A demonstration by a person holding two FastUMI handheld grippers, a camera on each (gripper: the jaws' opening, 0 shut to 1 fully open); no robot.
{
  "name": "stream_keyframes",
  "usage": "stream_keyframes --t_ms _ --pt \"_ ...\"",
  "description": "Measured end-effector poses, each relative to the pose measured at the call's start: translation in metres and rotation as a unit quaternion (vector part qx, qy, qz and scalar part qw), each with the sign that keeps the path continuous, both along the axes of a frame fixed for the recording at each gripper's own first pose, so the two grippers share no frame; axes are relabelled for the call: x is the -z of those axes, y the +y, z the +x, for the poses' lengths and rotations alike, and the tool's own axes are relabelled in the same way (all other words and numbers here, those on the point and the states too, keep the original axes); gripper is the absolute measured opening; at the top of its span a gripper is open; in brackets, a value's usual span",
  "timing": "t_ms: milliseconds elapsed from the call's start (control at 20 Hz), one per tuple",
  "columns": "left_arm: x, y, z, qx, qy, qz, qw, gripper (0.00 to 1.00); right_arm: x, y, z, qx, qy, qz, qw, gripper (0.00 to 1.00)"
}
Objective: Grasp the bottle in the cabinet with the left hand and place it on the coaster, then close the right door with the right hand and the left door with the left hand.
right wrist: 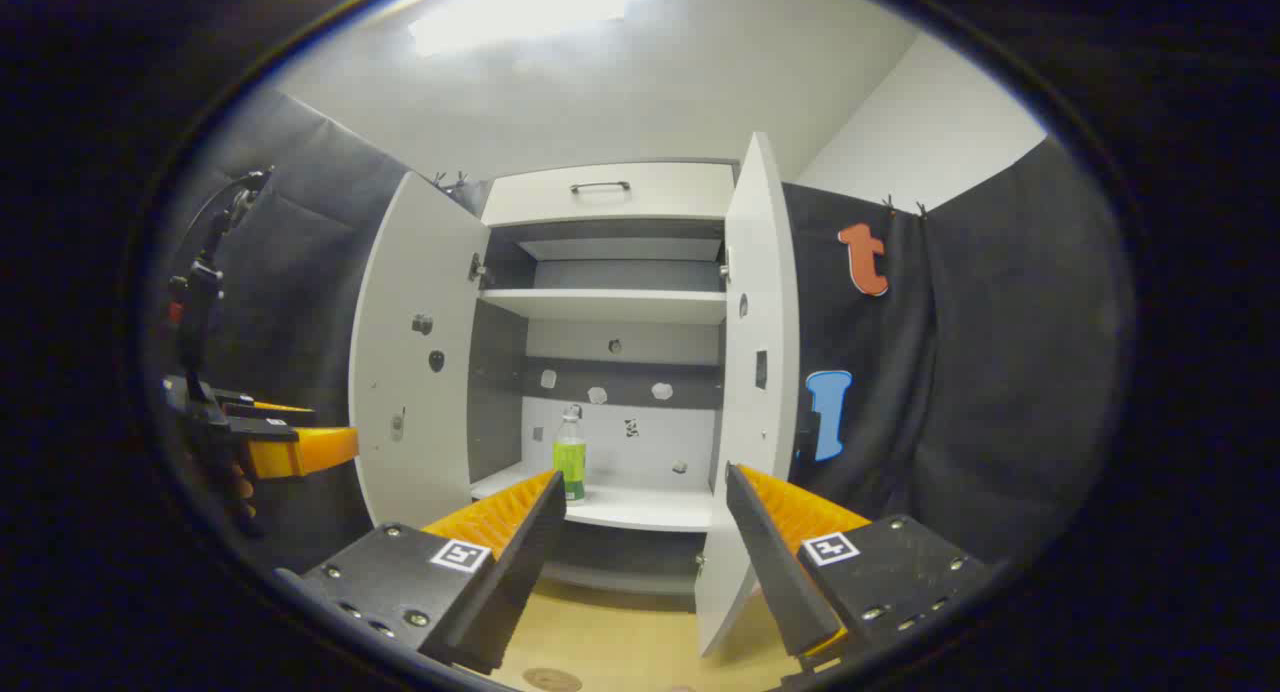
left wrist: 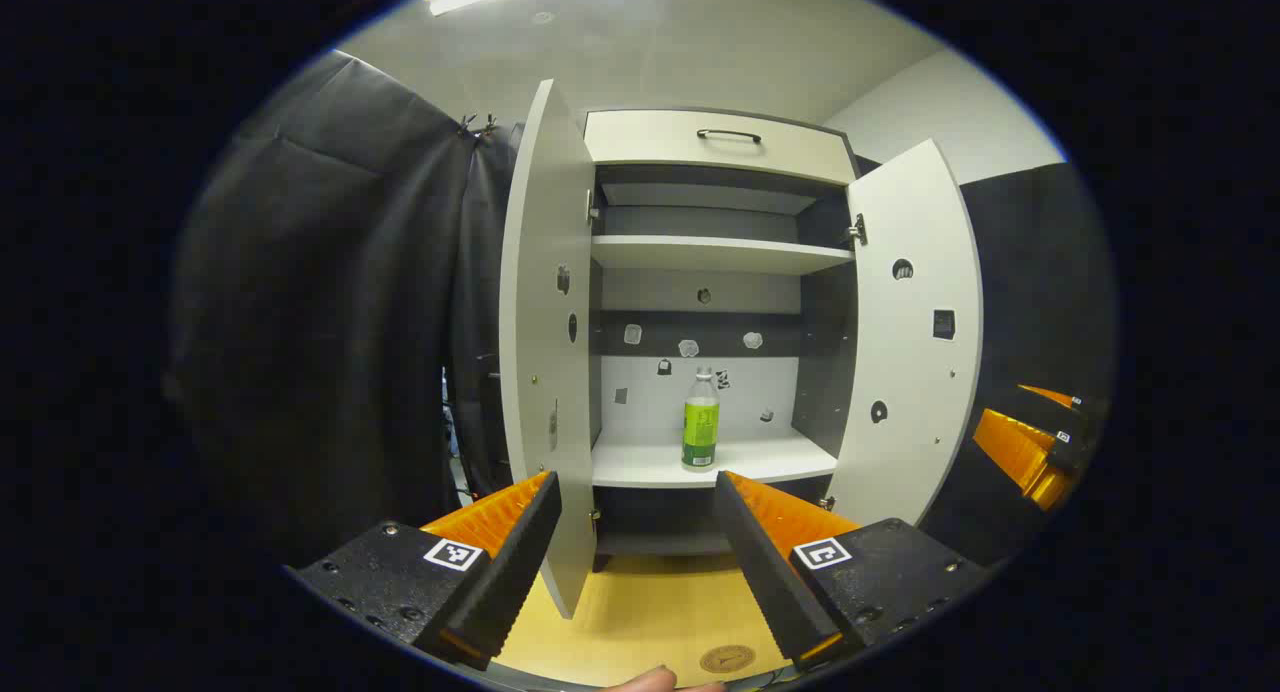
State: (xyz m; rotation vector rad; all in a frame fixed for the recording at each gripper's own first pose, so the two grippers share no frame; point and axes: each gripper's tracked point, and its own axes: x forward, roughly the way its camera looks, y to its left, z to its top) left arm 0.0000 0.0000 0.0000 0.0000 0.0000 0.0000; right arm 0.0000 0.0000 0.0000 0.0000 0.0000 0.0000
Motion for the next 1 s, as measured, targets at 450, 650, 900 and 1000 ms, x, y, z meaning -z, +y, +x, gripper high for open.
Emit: stream_keyframes --t_ms 450,650,900,1000 --pt "-0.006 0.015 0.058 0.022 -0.018 0.01 1.0 0.97 0.012 0.033 0.052 -0.01 0.012 0.006 1.0 0.98" --pt "-0.004 0.014 0.081 0.032 -0.02 0.005 0.999 0.96 0.017 0.04 0.073 -0.009 0.01 -0.003 1.0 0.98" --pt "0.006 -0.002 0.108 0.059 -0.012 -0.001 0.998 0.97 0.013 0.042 0.089 -0.016 -0.006 -0.012 1.0 0.98" --pt "0.008 -0.007 0.118 0.066 -0.013 -0.001 0.998 0.97 0.015 0.043 0.096 -0.018 -0.008 -0.017 1.0 0.98"
